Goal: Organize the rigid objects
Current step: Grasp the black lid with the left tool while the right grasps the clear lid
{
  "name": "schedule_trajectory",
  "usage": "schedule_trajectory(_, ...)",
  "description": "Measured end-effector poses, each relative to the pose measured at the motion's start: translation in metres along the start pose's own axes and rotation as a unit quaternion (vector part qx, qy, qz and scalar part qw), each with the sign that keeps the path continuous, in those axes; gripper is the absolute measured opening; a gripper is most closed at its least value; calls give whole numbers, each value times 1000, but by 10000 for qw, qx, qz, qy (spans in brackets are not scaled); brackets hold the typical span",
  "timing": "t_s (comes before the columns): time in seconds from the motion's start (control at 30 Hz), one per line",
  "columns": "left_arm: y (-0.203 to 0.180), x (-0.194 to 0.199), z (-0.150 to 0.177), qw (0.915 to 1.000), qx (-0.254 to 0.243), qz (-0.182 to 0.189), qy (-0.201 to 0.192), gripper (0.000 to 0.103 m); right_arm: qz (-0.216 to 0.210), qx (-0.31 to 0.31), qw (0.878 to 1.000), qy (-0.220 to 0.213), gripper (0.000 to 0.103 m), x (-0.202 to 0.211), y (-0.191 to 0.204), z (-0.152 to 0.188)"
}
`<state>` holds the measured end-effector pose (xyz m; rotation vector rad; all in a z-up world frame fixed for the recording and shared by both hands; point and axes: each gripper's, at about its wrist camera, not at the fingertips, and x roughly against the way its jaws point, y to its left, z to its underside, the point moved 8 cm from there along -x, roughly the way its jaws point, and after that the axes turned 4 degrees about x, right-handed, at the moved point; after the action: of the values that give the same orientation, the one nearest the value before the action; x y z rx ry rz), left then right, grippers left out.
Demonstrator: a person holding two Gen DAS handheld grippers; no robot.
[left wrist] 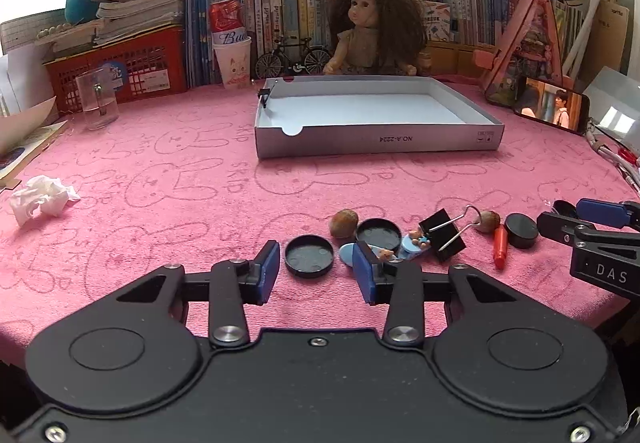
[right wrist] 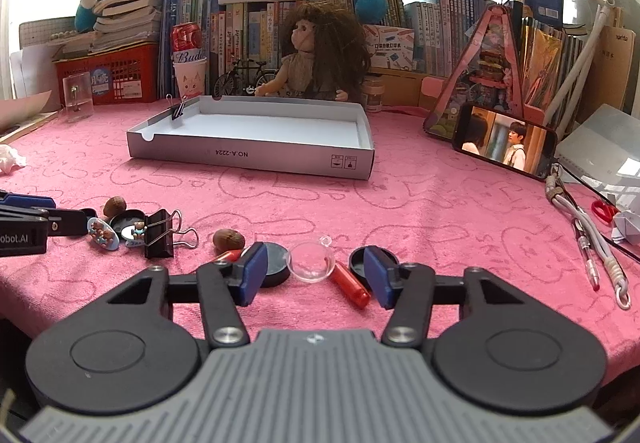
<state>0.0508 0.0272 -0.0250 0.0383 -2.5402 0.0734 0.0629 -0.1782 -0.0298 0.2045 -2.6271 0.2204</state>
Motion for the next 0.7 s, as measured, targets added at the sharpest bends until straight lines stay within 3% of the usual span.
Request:
schedule_trajectory(0.13, 9, -1, 2, 10000, 27, -64, 37, 35, -41, -12, 10000, 72, 53, -5, 2, 2)
schedule_trajectory(0.27, 9, -4, 4, 9999, 45, -63, 73, 35, -86, 9, 9999, 99, 41, -9, 5, 2)
schedule_trajectory(0.7, 8, -17, 8, 9999, 49, -46, 154, 35, -109, -11, 9999, 86, 40, -18, 3, -2)
